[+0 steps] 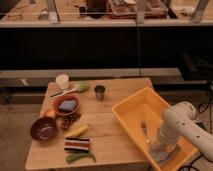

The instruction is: Place towel in purple bowl

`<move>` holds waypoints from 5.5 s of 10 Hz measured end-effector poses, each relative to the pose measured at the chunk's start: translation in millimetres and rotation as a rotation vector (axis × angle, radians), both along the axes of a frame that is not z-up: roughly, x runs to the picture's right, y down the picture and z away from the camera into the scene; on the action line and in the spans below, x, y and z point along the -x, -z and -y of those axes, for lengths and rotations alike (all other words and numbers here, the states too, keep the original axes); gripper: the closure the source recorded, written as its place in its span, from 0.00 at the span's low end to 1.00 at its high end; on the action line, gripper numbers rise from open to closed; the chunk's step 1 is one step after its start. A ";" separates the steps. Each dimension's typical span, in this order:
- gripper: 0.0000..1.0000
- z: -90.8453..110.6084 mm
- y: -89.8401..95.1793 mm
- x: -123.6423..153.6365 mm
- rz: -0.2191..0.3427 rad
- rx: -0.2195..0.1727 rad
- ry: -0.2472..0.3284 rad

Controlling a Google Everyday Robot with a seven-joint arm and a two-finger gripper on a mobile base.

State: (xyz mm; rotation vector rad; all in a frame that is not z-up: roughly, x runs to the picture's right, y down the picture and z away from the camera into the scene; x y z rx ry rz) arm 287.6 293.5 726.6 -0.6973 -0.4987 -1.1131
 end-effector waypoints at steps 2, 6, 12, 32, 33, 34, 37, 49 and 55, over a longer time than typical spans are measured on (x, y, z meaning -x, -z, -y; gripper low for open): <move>0.47 -5.7 0.4 1.5 0.018 -0.025 -0.012; 0.47 -10.6 -3.4 3.5 0.045 -0.054 -0.006; 0.47 -16.0 -7.9 -17.1 0.008 -0.072 -0.028; 0.74 -16.7 -33.6 -31.2 -0.014 -0.053 -0.064; 0.74 -18.1 -35.5 -29.3 -0.009 -0.053 -0.068; 0.74 -20.5 -40.8 -26.2 -0.001 -0.057 -0.074; 0.74 -17.8 -36.4 -26.3 0.000 -0.055 -0.074; 1.00 27.6 3.2 -42.3 -0.070 -0.097 -0.056; 1.00 138.8 79.7 -73.6 -0.123 -0.205 0.034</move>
